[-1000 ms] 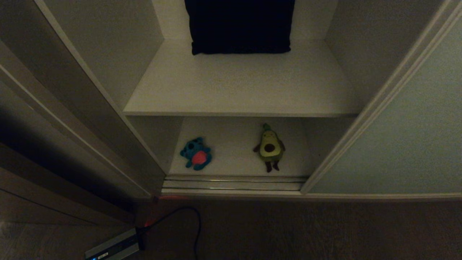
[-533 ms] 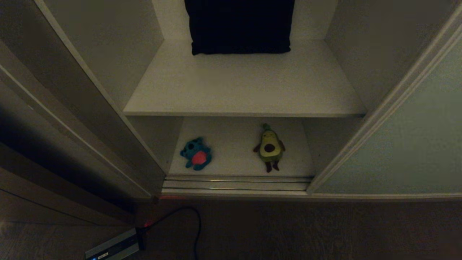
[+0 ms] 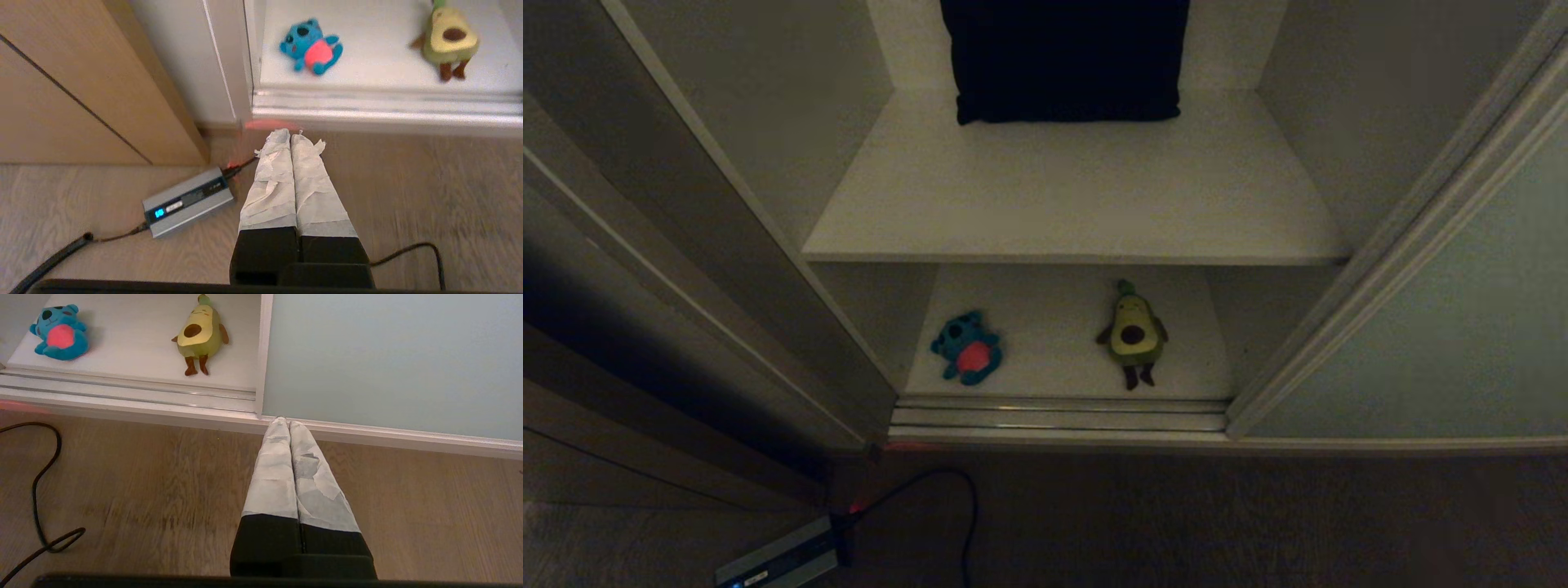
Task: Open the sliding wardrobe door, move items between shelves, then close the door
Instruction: Open the door
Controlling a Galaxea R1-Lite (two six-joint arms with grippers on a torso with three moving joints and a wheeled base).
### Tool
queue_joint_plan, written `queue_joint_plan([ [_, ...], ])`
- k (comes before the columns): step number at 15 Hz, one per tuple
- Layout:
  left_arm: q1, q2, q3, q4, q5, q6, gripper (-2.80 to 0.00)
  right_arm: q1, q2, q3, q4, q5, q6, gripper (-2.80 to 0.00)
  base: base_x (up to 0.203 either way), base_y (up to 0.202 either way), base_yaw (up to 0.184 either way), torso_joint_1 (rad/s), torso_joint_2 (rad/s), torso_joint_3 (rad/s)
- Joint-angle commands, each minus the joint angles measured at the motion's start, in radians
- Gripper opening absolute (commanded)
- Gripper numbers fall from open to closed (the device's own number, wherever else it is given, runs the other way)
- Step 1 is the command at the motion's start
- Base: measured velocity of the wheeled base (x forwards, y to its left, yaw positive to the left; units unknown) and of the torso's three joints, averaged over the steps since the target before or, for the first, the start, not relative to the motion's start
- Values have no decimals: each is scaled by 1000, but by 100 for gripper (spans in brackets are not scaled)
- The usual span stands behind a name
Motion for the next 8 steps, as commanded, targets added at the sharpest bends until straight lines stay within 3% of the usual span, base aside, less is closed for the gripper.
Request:
queue_joint_plan([
  [1,0,-20,1,4,0,-5,-280,0,2,3,0,0,-1,-280,0,0,0,0,0,0],
  [5,0,-20,1,1,0,-6,-280,0,2,3,0,0,-1,-280,0,0,0,0,0,0],
  [8,-1,-20,1,1,0,-2,-280,0,2,4,0,0,-1,-280,0,0,0,3,1,-127],
])
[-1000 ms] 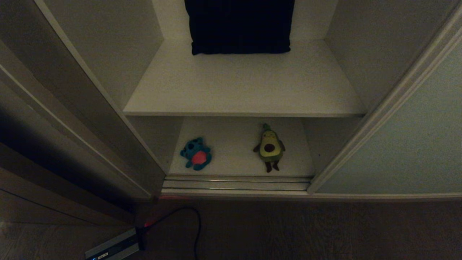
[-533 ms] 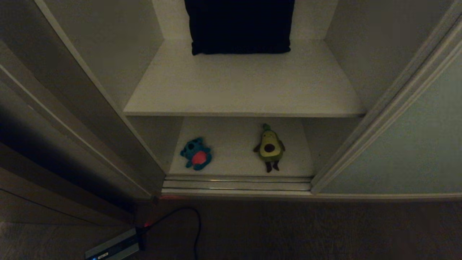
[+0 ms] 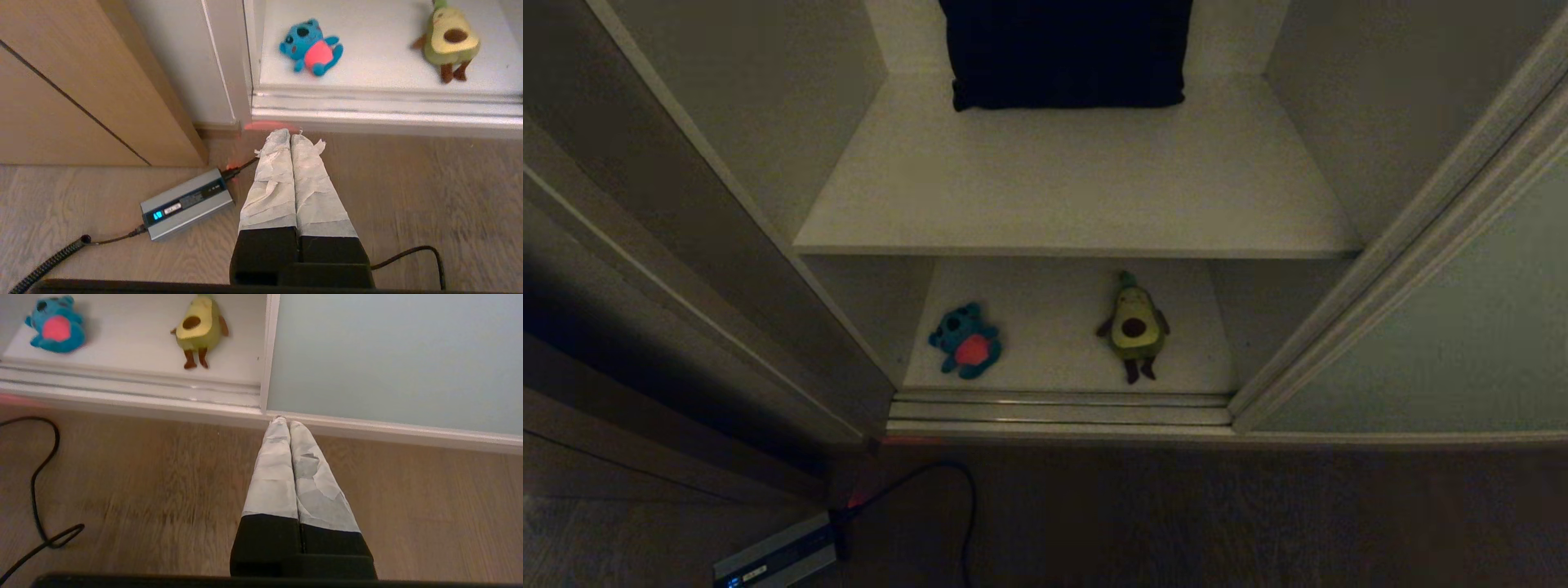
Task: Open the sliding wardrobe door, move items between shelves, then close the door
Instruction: Open the door
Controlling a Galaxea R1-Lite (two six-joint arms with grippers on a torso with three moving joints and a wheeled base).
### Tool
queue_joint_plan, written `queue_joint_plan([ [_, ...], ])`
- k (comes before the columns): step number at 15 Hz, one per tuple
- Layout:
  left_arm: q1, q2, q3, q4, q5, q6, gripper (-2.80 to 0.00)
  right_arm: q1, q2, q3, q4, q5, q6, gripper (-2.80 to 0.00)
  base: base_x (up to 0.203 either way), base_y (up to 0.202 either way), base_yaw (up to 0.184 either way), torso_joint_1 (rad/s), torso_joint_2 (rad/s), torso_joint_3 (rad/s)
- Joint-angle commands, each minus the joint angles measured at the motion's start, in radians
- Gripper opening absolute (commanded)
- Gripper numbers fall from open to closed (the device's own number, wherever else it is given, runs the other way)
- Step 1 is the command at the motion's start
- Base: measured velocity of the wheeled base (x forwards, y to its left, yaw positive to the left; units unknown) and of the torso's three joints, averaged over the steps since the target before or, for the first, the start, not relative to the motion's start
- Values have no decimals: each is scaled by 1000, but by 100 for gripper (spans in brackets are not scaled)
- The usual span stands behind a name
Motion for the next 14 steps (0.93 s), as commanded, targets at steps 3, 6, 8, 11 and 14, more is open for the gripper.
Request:
queue_joint_plan([
  [3,1,3,0,2,0,-3,-280,0,2,3,0,1,-1,-280,0,0,0,-3,2,-188],
  [6,-1,3,0,4,-6,23,-280,0,2,3,0,1,-1,-280,0,0,0,2,1,-195],
  [8,1,3,-2,8,-19,45,-280,0,2,3,0,1,-1,-280,0,0,0,-1,4,-197],
  [11,0,3,0,5,-19,44,-280,0,0,3,0,1,-1,-280,0,0,0,4,2,-195],
  [14,-1,3,0,4,-21,43,-280,0,0,3,0,1,-1,-280,0,0,0,4,2,-196],
])
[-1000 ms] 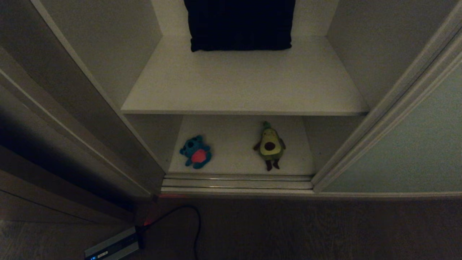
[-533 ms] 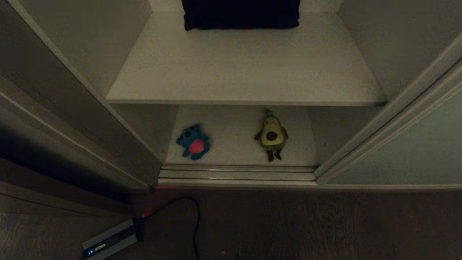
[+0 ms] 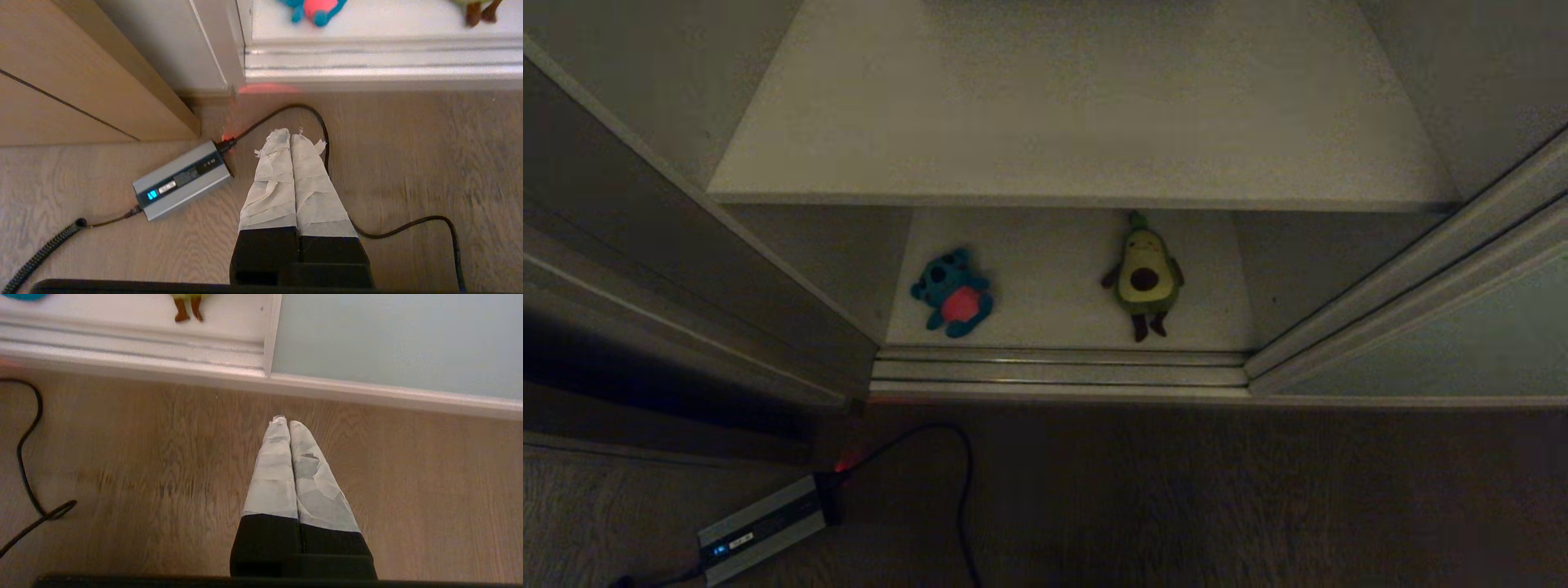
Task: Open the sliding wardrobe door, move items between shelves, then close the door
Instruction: Open the door
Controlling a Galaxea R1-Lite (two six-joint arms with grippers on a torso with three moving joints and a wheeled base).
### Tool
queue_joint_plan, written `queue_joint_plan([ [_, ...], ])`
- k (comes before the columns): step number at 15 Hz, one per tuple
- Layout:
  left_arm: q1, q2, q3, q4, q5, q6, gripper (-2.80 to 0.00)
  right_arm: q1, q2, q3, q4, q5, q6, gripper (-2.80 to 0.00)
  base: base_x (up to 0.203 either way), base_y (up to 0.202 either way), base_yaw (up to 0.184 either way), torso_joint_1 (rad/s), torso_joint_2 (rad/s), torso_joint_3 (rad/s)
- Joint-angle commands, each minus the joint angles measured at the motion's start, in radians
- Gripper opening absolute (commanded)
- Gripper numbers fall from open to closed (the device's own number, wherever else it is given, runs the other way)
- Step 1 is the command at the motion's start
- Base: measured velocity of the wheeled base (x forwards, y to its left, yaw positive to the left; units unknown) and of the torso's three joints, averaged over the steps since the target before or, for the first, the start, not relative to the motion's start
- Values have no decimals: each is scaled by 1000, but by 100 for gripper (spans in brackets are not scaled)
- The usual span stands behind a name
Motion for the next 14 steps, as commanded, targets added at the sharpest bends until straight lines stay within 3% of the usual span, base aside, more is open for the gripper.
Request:
queue_joint_plan([
  [1,1,2,0,0,-1,2,-280,0,1,4,0,0,-1,-280,0,0,0,1,1,-194],
  [14,0,2,-1,2,-2,4,-280,0,1,3,0,0,-1,-280,0,0,0,3,2,-198],
])
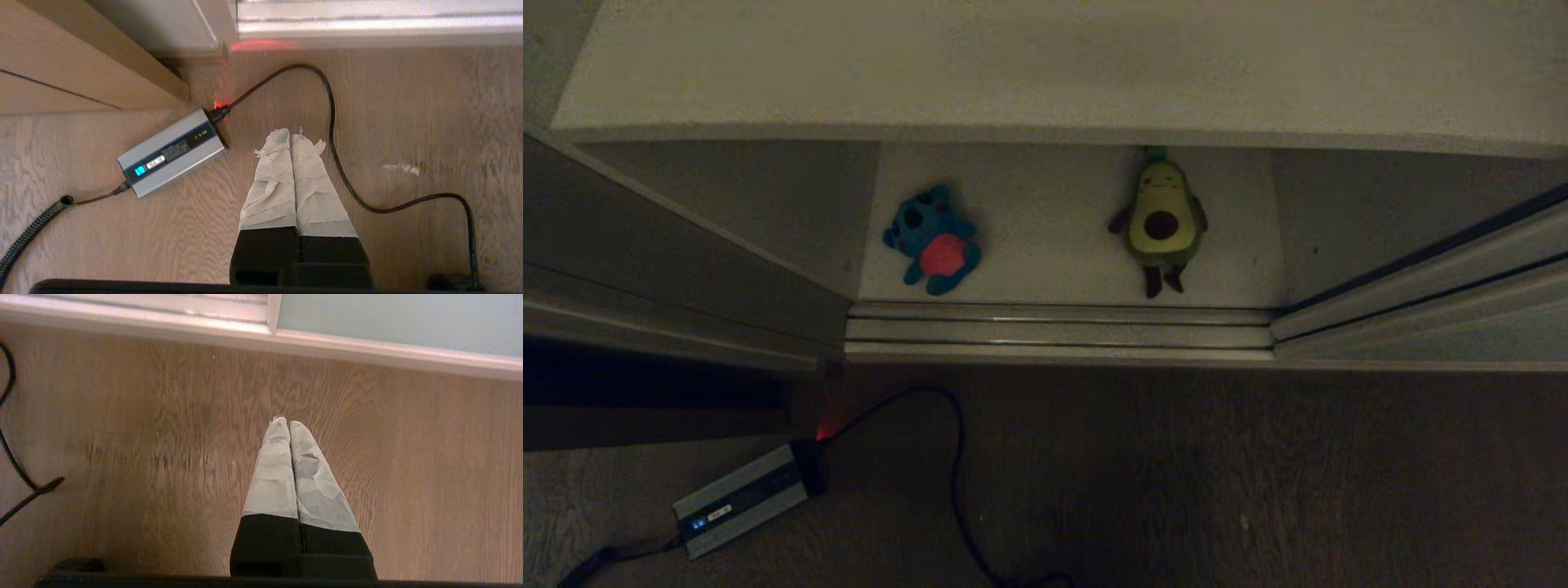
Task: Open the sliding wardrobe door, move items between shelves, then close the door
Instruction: Open the door, then place the blue doll on the higher shelf
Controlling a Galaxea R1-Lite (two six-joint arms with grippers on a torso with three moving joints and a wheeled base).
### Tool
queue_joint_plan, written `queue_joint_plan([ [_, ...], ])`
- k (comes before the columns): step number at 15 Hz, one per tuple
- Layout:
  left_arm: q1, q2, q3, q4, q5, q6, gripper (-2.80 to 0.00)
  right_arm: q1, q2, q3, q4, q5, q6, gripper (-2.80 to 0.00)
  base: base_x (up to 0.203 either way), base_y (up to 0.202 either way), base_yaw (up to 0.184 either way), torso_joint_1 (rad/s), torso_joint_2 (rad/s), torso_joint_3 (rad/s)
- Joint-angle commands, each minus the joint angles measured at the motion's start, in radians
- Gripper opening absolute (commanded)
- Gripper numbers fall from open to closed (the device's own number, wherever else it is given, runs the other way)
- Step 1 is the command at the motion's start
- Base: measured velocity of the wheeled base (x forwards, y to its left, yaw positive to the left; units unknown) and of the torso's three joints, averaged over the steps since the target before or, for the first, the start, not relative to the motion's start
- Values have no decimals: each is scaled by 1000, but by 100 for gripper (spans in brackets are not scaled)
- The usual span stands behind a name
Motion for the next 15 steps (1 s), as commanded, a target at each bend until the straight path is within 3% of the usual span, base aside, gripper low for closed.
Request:
queue_joint_plan([
  [1,0,2,-1,1,0,0,-280,0,1,3,0,1,-1,-280,0,0,0,-2,6,-201],
  [11,0,2,0,-2,0,-9,-280,0,1,3,0,0,-1,-280,0,0,0,3,2,-196],
  [15,1,2,0,0,0,47,-280,0,1,5,0,0,-1,-280,0,0,0,3,1,-51],
])
